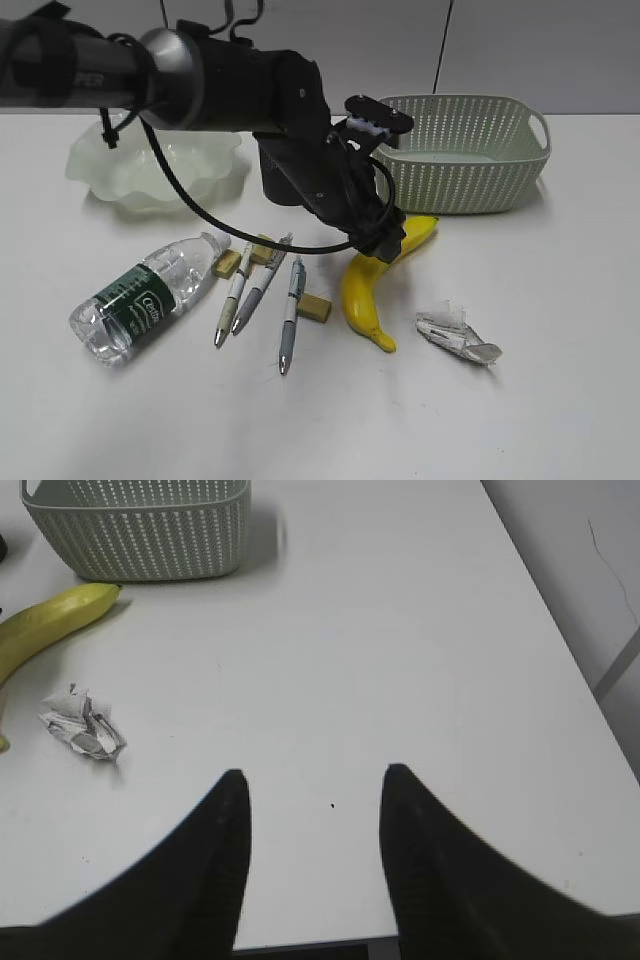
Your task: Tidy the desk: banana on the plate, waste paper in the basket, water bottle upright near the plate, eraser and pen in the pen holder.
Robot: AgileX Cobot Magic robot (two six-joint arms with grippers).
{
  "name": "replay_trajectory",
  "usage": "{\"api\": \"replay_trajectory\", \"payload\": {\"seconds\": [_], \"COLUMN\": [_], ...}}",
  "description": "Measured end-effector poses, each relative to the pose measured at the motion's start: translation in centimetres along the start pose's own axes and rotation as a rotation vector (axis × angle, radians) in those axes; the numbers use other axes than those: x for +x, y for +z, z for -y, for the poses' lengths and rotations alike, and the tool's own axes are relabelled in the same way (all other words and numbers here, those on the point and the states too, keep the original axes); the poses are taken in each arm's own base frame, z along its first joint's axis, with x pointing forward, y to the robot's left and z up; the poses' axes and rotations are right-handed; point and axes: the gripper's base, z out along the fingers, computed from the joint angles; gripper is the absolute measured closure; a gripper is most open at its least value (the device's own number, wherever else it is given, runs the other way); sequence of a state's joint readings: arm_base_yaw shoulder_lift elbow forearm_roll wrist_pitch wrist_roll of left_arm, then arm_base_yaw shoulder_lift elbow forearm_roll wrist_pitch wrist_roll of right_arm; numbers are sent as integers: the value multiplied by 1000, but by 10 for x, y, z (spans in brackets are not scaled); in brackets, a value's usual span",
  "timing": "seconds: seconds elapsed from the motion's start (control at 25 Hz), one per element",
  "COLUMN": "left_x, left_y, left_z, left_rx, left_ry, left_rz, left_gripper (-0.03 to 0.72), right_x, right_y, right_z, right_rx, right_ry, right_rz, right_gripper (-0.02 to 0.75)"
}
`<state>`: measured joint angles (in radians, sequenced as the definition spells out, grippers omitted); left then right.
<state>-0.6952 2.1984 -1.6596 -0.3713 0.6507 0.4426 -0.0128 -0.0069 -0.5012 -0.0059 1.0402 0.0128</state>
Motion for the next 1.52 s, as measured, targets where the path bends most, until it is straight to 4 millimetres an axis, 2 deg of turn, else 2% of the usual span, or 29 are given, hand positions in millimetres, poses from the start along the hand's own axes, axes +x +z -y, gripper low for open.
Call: {"api": "replay_trajectory", "payload": {"seconds": [0.16, 0.44, 0.52, 0.64, 0.84, 0.96, 1.08, 1.24, 1.36, 1.52], "left_x": [-2, 5, 7, 6, -3, -11, -24, -44, -56, -59], "left_y": [19, 44, 48, 46, 35, 20, -5, -55, -98, -153], "left_z": [8, 9, 8, 8, 11, 16, 25, 36, 38, 16], "left_rx": [-54, -62, -63, -61, -39, -10, 40, 64, 16, -144], "left_ry": [28, 11, 9, 12, 16, 6, -15, 1, 41, 89], "left_rz": [-48, -110, -122, -136, -177, -191, -178, -109, -33, 36], "left_gripper": [103, 119, 181, 366, 358, 358, 358, 358, 358, 358], "right_x": [0, 0, 0, 0, 0, 0, 0, 0, 0, 0], "right_y": [0, 0, 0, 0, 0, 0, 0, 0, 0, 0], "right_z": [0, 0, 0, 0, 0, 0, 0, 0, 0, 0], "right_rx": [0, 0, 0, 0, 0, 0, 0, 0, 0, 0], "right_ry": [0, 0, 0, 0, 0, 0, 0, 0, 1, 0], "right_rz": [0, 0, 0, 0, 0, 0, 0, 0, 0, 0], "right_gripper": [388, 388, 388, 388, 388, 388, 388, 388, 388, 388]}}
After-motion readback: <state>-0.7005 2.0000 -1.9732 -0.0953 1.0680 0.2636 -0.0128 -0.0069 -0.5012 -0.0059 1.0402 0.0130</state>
